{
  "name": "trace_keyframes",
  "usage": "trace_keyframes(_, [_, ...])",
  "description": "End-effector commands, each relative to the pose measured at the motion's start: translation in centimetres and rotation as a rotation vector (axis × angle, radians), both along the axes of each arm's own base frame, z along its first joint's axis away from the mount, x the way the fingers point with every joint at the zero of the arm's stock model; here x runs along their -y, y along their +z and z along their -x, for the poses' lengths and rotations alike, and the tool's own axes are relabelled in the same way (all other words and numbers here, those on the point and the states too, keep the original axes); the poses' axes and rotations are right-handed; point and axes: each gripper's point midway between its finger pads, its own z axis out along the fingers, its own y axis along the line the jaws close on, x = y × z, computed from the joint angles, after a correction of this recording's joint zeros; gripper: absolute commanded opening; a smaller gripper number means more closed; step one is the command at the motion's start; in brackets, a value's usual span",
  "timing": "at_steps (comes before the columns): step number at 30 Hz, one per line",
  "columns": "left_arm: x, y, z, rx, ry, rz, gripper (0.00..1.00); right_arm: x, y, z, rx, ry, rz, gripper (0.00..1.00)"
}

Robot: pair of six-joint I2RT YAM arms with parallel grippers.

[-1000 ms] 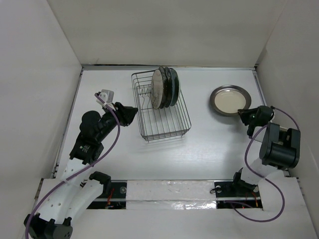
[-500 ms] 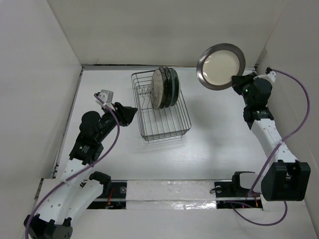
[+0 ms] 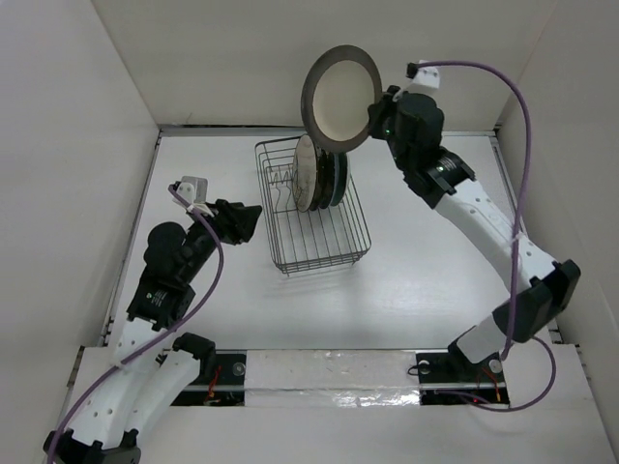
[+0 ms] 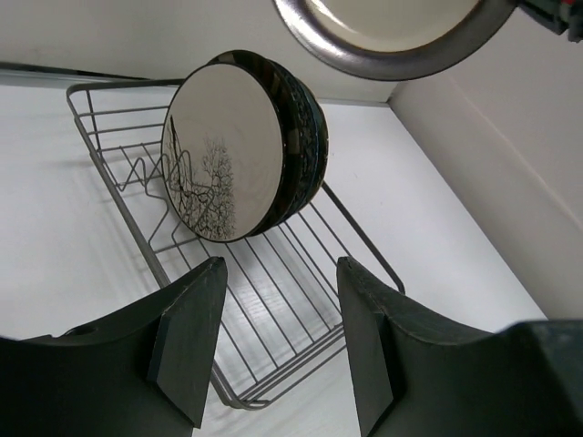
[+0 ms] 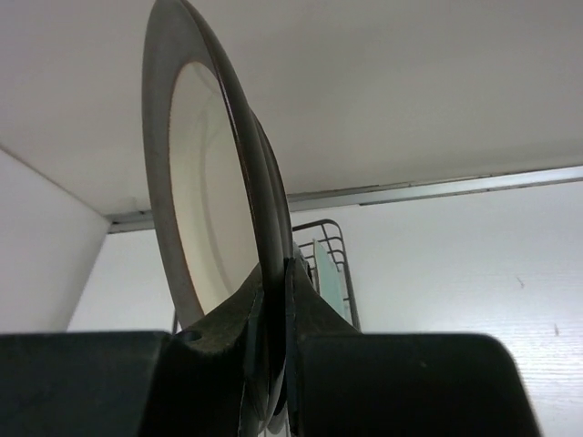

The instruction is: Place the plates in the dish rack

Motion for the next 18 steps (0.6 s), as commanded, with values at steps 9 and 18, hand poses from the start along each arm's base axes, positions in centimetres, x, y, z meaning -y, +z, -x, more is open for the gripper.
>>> trace_keyframes(9, [-1.5,4.6,1.2,0.131,0.059,0.042,0.49,-7.0,5.5,-1.3,0.104,-0.177,0.144,0.00])
trace_keyframes(18, [-2.4,4.7,1.2,0.130,0.105,0.044,0.48,-10.7,1.5,-3.8,0.045,-0.211,0.300,0.00])
